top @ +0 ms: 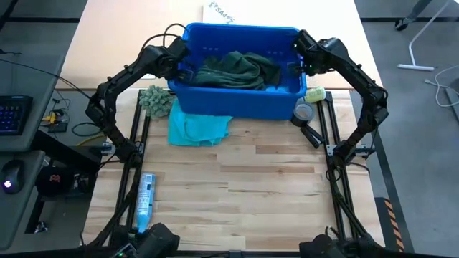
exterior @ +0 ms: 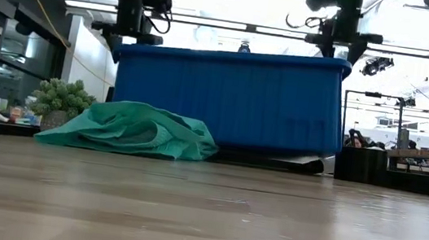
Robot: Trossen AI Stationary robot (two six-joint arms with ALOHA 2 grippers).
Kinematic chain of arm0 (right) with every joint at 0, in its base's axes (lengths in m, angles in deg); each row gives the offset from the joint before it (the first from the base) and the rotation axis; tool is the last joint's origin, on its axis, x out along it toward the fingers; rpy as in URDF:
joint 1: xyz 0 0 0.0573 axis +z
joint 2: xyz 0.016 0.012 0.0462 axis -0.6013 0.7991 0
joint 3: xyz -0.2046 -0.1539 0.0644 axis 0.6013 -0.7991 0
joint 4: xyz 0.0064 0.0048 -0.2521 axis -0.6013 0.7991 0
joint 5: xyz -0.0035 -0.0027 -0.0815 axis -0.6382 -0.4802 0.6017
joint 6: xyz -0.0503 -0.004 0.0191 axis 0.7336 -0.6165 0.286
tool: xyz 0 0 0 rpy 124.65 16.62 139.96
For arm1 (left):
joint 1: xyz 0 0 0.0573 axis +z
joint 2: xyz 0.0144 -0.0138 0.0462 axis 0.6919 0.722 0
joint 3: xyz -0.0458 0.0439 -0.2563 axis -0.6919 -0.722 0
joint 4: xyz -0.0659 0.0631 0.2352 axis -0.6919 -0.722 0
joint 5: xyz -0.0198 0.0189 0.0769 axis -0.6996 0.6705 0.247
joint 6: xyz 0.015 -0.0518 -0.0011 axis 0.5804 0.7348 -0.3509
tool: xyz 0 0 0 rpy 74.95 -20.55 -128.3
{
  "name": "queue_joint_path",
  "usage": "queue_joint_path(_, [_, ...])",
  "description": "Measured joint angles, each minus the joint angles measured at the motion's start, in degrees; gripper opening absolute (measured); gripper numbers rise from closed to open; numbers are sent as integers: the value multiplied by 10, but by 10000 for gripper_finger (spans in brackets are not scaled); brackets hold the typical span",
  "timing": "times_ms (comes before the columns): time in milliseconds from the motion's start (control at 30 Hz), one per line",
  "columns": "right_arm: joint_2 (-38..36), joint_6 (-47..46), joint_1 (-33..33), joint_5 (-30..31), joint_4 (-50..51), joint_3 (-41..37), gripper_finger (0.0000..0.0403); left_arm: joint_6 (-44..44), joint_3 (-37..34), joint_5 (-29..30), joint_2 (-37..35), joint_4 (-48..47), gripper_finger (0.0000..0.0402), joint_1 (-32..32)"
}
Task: Fold laundry
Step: Fold the green polo shirt from the blue laundry bin
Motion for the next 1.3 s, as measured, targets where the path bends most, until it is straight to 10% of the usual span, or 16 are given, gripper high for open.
queue_joint_path(400, [0, 40, -1, 17, -56, 69, 236, -17, 0, 126, -61, 90, 239, -11])
queue_joint_path(800, [6, 90, -1, -155, -279, 73, 236, -100, 1, -55, -83, 293, 239, -28])
queue_joint_path(1300, [114, 64, 16, -223, -322, 72, 236, -141, 0, -137, -8, 203, 239, -112])
